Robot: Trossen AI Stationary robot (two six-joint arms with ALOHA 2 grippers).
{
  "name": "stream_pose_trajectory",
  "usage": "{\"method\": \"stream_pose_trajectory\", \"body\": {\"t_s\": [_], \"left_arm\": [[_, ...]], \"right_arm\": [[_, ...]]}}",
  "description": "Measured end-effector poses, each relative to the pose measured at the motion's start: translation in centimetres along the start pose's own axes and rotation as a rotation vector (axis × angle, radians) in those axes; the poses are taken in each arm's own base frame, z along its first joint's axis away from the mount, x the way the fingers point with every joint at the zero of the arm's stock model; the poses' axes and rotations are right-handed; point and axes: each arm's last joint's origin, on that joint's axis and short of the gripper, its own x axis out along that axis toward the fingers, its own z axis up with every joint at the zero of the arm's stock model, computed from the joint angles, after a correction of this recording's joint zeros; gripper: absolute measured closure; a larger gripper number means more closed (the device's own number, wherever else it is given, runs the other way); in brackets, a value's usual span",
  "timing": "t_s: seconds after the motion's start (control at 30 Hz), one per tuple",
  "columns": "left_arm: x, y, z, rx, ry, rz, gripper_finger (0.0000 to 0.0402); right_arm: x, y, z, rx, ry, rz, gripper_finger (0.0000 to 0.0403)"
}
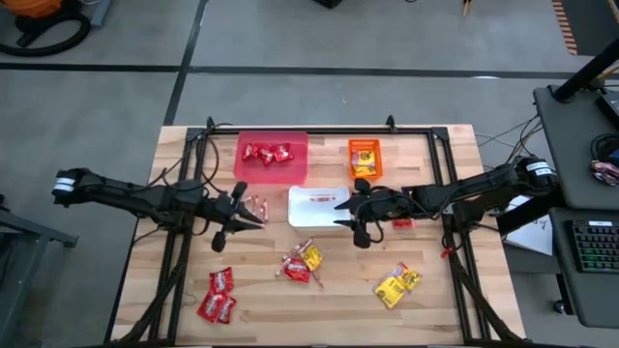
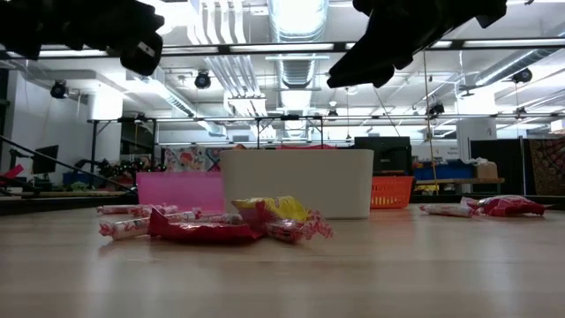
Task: Sort candy
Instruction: Put the white candy into the white bin
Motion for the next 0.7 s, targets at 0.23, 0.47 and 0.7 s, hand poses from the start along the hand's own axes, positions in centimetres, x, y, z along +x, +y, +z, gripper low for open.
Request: {"method": "stream_pose_trajectory", "body": {"t_s": [0.23, 0.47, 0.7], "left_arm": [[-1.1, 0.0, -1.8, -0.052, -0.063, 0.007, 0.0362], [-1.5, 0.2, -2.7, -0.079, -0.064, 0.070, 0.0362], [-1.5, 0.3, -3.3, -0.152, -0.053, 0.118, 0.0362]], "right_arm": [[0.1, -1.0, 0.3, 0.038, -0.007, -0.029, 0.0227], [0.1, -1.7, 0.5, 0.052, -0.024, -0.052, 0.0227], [0.1, -1.7, 0.7, 0.053, -0.030, -0.049, 0.0227]]}}
